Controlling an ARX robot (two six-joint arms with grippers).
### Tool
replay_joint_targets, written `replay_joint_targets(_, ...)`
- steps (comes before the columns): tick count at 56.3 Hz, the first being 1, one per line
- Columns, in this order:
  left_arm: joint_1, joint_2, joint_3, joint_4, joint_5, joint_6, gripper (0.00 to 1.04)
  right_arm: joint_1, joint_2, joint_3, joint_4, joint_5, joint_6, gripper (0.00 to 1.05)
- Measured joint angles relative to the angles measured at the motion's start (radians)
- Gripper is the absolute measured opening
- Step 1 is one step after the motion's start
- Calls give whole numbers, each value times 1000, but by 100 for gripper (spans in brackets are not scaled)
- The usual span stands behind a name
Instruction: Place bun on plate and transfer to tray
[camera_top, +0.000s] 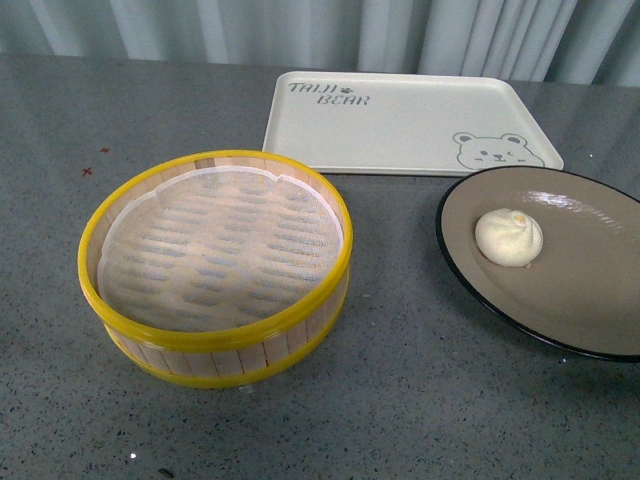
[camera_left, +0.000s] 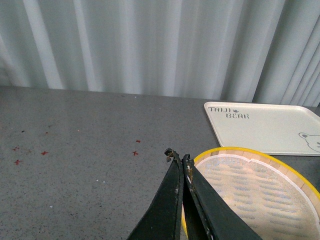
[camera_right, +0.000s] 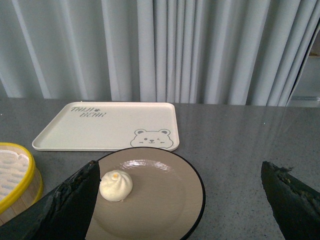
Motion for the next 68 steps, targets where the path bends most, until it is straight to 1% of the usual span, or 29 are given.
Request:
replay_joint_targets(23, 0, -118, 0, -118, 0, 0, 4, 0, 0, 0, 0, 0, 0, 96)
replay_joint_targets(27, 0, -248, 0, -281, 2, 0, 4, 0, 0, 0, 0, 0, 0, 96)
replay_joint_targets(38, 0, -288, 0, -295, 3, 0, 4, 0, 0, 0, 0, 0, 0, 96)
replay_joint_targets(40, 0, -288, 0, -295, 3, 0, 11, 0, 0, 0, 0, 0, 0, 96)
replay_joint_targets(41, 0, -288, 0, -295, 3, 0, 12, 0, 0, 0, 0, 0, 0, 96)
replay_joint_targets(44, 0, -288, 0, -295, 3, 0, 23, 0, 0, 0, 0, 0, 0, 96)
replay_joint_targets(48, 0, -288, 0, -295, 3, 0, 34, 0, 0, 0, 0, 2, -5, 96)
replay_joint_targets(50, 0, -288, 0, -295, 3, 0, 41, 4, 15, 0, 13, 31, -58, 96)
replay_joint_targets(51, 0, -288, 0, -295, 3, 0, 45, 3, 23, 1, 19, 31, -80, 96)
replay_joint_targets(52, 0, -288, 0, -295, 2, 0, 48, -1, 43, 5, 30, 29, -133, 96)
replay_joint_targets(54, 0, -288, 0, -295, 3, 0, 57, -34, 145, 24, 73, -2, -262, 96)
replay_joint_targets(56, 0, -289, 0, -295, 3, 0, 66, -77, 259, 46, 111, -39, -304, 96)
replay_joint_targets(57, 0, -289, 0, -295, 3, 0, 71, -105, 333, 61, 157, -55, -326, 96)
replay_joint_targets(61, 0, -289, 0, -295, 2, 0, 89, -193, 618, 109, 286, -136, -329, 96)
replay_joint_targets(62, 0, -289, 0, -295, 2, 0, 94, -216, 711, 132, 306, -166, -315, 96)
replay_joint_targets(63, 0, -289, 0, -295, 2, 0, 98, -223, 739, 139, 311, -173, -312, 96)
replay_joint_targets(65, 0, -289, 0, -295, 2, 2, 100, -249, 858, 175, 315, -206, -286, 96)
replay_joint_targets(68, 0, -289, 0, -295, 2, 2, 98, -278, 997, 224, 292, -246, -258, 96)
